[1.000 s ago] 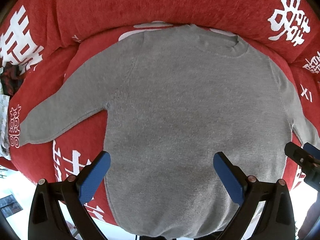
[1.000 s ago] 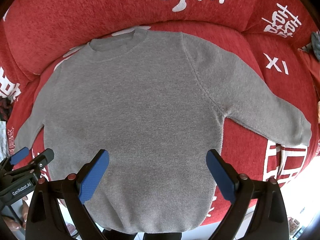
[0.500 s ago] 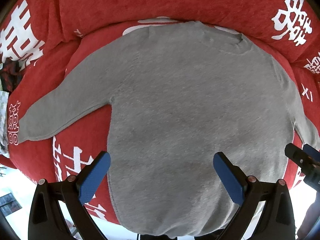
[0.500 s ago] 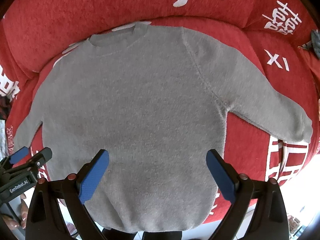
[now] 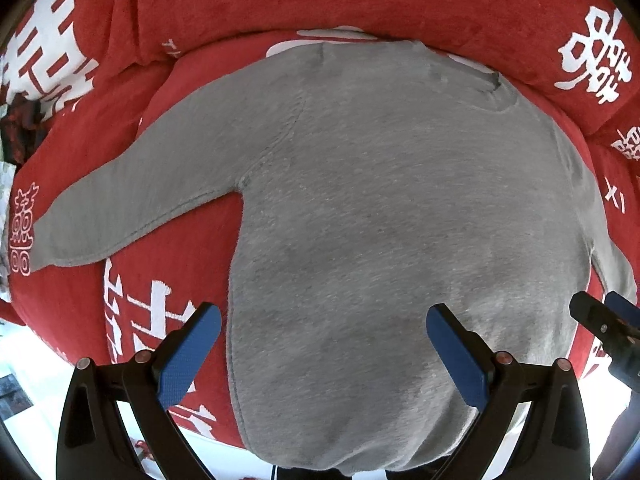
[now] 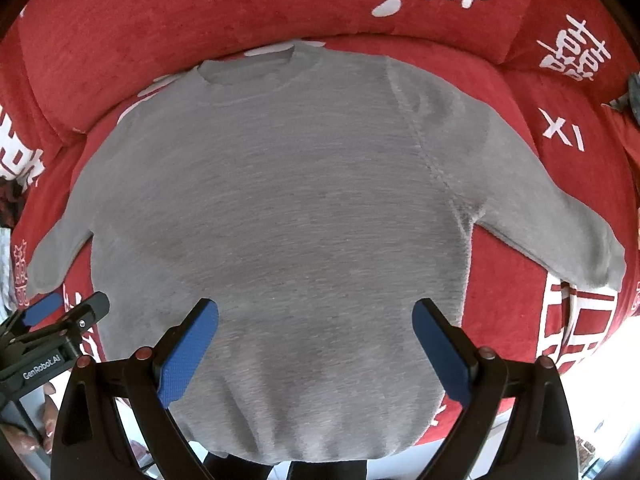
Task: Fold small clothes
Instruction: 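Grasp the sweater's sleeve cuff with the left gripper and lift it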
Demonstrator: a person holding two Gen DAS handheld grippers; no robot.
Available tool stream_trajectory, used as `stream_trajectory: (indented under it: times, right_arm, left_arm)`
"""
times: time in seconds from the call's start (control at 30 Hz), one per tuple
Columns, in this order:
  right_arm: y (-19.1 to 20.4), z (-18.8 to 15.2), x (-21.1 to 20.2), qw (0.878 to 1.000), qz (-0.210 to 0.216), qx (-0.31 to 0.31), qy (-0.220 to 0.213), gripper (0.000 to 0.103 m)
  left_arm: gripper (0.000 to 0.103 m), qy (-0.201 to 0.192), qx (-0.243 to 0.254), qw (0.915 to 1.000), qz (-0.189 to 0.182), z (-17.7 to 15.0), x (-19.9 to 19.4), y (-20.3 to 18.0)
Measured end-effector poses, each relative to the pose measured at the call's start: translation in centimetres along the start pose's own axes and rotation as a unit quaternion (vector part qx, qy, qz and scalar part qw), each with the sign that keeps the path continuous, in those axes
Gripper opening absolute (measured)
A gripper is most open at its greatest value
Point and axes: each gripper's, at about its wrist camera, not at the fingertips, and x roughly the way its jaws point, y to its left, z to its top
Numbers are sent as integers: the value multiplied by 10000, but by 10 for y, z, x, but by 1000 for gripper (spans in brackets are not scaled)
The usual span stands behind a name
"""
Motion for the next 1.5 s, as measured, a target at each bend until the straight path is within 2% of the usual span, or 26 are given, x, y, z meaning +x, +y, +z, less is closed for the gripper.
stream_trajectory:
  times: [0.4,0.53,0.6,0.73,0.83,0.9,0.93,1.07,1.17,1.33,1.37,1.4,1.43,1.47,1.5]
  right_arm:
    - [48,-3,7,9992,-12,-384,89,99]
    - [73,-7,13,9980,71,-598,170,99]
    - [88,-10,16,9970,118,-728,215,99]
    - [115,-15,25,9949,222,-938,303,99]
    - [137,-22,33,9926,336,-1100,377,99]
    - [153,-28,39,9910,369,-1210,448,99]
    - [156,-31,42,9902,395,-1238,503,99]
    - [170,-41,48,9884,479,-1283,659,99]
    - [176,-44,50,9880,479,-1277,730,99]
    - [180,-43,49,9875,430,-1326,732,99]
    - [180,-43,49,9875,427,-1330,727,99]
    - [180,-42,48,9876,429,-1327,722,99]
    - [179,-42,47,9877,420,-1320,720,99]
    - [176,-40,46,9878,413,-1307,733,99]
    - [174,-39,45,9880,405,-1292,738,99]
  left_arm:
    - [103,-24,-424,9987,-273,-8,10,48]
    - [103,-96,-796,9957,-468,-11,17,90]
    - [103,-188,-1192,9912,-540,-12,23,123]
    - [103,-360,-2034,9762,-662,-17,36,188]
    - [103,-555,-2631,9601,-774,-22,50,236]
    - [103,-596,-3082,9438,-1033,-27,66,266]
    - [103,-604,-3189,9389,-1142,-28,70,274]
    - [103,-760,-3722,9059,-1872,-29,90,303]
    - [102,-862,-3875,8935,-2098,-22,95,305]
    - [91,-903,-4080,8818,-2186,-12,104,312]
    - [77,-930,-4128,8801,-2152,-12,105,313]
    - [55,-968,-4135,8816,-2062,-12,104,313]
    - [42,-992,-4128,8839,-1959,-13,105,315]
    - [16,-1006,-4124,8855,-1888,-13,106,317]
    - [8,-1111,-4144,8816,-1969,-14,106,321]
